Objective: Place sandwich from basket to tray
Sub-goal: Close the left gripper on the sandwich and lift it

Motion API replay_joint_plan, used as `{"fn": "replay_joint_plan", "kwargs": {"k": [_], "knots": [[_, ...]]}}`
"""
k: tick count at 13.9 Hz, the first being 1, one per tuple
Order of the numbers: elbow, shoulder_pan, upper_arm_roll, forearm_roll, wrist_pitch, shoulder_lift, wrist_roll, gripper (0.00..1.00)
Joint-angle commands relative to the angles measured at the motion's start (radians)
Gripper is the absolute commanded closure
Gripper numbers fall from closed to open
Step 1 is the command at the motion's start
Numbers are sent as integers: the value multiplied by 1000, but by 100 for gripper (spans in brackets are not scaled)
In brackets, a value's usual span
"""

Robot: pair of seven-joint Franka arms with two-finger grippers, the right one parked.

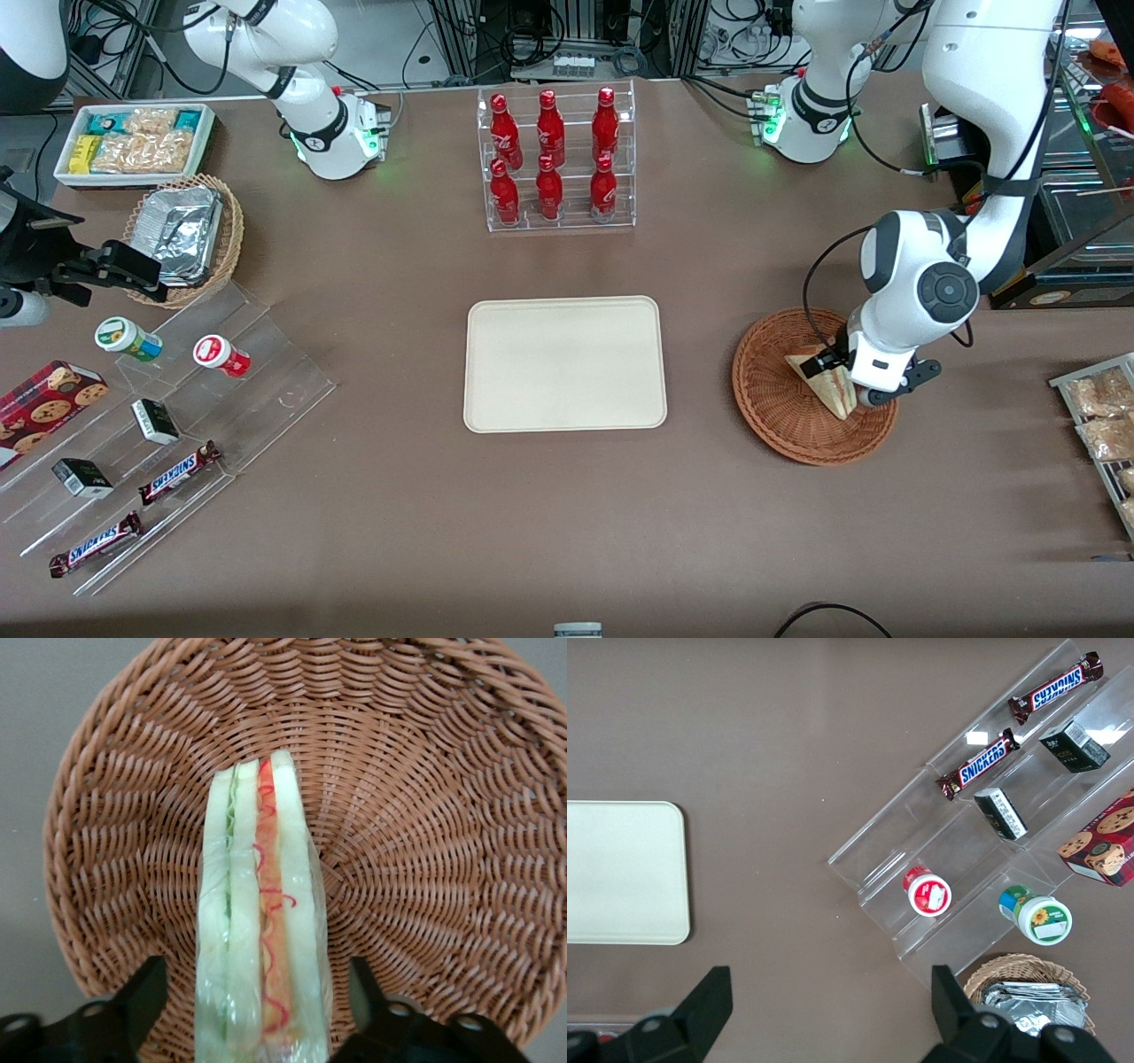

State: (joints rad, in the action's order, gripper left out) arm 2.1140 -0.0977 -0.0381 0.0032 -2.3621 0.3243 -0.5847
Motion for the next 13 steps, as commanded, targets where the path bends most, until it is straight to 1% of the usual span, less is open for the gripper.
{"fn": "replay_joint_plan", "kwargs": {"k": [1,2,3,8,11,13], "knots": [[-16,-7,3,-5,-8,18,-33,67],[-15,-7,3,-5,-6,18,-33,87],[-17,-7,3,-2,-5,18,-32,100],[-48,-2,3,6,43,15,-15,100],[-112,-8,3,8,137,7,-11,100],[-181,-8,3,15,236,7,-10,100]]}}
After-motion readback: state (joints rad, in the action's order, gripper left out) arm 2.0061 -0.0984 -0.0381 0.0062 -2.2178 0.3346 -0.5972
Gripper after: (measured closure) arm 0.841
